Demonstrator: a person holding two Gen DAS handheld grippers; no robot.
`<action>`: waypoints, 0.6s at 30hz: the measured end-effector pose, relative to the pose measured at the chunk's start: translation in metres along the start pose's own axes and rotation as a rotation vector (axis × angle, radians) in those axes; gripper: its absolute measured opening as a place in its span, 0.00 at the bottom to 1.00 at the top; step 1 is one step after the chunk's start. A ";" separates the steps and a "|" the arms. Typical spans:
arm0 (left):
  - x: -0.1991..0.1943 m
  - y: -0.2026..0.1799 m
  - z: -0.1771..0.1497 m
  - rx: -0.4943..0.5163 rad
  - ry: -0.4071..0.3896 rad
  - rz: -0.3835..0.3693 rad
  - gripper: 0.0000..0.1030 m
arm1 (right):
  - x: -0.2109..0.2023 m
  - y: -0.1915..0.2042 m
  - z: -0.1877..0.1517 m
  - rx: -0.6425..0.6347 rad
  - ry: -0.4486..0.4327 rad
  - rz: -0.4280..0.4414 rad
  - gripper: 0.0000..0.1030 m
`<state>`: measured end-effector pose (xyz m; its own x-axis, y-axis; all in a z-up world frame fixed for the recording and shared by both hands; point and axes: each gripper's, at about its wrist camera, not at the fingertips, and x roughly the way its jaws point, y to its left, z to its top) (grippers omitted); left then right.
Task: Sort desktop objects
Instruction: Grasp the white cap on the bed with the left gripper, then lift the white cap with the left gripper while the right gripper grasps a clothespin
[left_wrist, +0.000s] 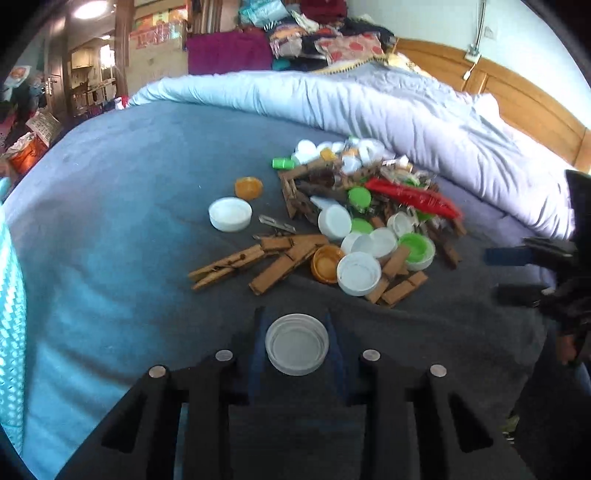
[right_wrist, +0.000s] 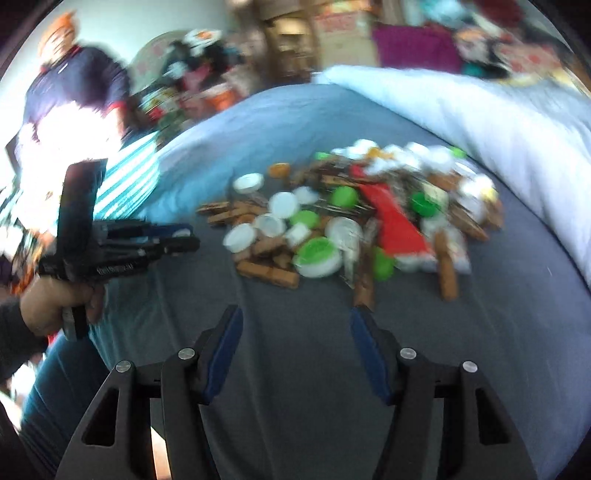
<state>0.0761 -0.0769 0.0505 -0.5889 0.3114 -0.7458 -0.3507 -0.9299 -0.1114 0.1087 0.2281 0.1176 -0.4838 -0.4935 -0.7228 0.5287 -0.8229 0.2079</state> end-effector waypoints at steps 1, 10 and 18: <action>-0.006 0.000 0.000 -0.002 -0.011 0.003 0.31 | 0.007 0.004 0.004 -0.048 0.006 0.016 0.56; -0.017 0.016 0.003 -0.063 -0.024 0.020 0.31 | 0.073 0.020 0.030 -0.324 0.132 0.099 0.36; -0.019 0.017 0.005 -0.077 -0.031 0.014 0.31 | 0.078 0.018 0.029 -0.334 0.239 0.161 0.17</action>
<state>0.0773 -0.0978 0.0656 -0.6162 0.3033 -0.7269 -0.2862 -0.9460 -0.1521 0.0606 0.1672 0.0842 -0.2223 -0.4968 -0.8389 0.8000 -0.5848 0.1343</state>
